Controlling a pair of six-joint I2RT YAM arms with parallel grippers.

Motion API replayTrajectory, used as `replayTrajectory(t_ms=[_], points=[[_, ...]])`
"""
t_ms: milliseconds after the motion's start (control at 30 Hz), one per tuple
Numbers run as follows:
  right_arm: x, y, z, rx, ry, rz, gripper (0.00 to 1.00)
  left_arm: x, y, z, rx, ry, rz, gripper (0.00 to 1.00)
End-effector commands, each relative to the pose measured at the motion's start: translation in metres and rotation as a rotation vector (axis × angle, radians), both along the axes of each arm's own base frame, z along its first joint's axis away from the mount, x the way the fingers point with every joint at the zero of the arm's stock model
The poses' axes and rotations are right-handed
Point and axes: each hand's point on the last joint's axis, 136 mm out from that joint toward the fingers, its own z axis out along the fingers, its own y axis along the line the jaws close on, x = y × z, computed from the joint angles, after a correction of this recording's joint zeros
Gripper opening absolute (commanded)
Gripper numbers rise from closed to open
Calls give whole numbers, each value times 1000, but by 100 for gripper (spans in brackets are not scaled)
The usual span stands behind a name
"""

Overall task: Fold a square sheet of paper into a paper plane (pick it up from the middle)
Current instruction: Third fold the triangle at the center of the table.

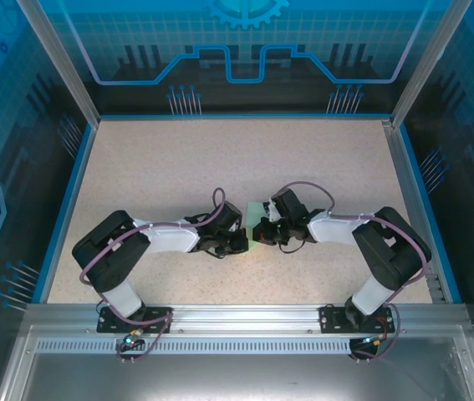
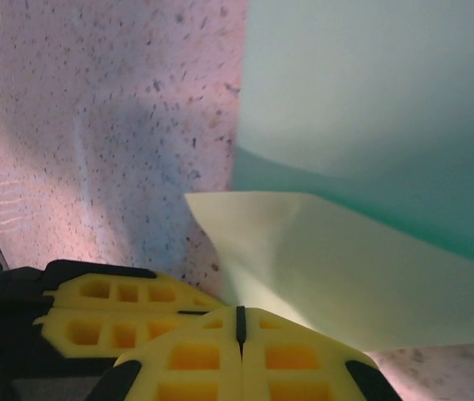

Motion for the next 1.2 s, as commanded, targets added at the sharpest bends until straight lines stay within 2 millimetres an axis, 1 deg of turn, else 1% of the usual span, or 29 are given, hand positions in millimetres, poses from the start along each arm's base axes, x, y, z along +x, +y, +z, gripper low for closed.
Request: replayTrajectory(t_ms=[0,267,367,467,633,833,933,967,1000,1067,1167], points=[[-4,0,-6,-31,11,5,0,-14,13,-22,64,65,14,5],[-8,-7,-30,-80,73,-8,0,-16,18,-21,82,66,27,4],[-7,-14,-40,-101,87,-19,0,-16,21,-20,92,68,35,4],[0,-26,-42,-105,83,-44,0,-19,28,-23,124,85,47,4],[18,-50,-37,-113,60,-96,0,-25,36,-31,183,124,40,4],[40,-82,-37,-148,47,-186,0,-28,37,-34,196,141,35,3],[52,-100,-29,-192,22,-234,0,-27,36,-33,195,139,29,3],[55,-104,-24,-205,4,-243,0,-27,36,-33,195,138,28,3],[58,-107,-15,-217,-25,-251,0,-27,36,-32,195,136,25,4],[62,-109,2,-222,-70,-255,0,-26,34,-31,191,132,21,4],[58,-103,22,-204,-120,-236,0,-24,33,-28,185,127,19,3]])
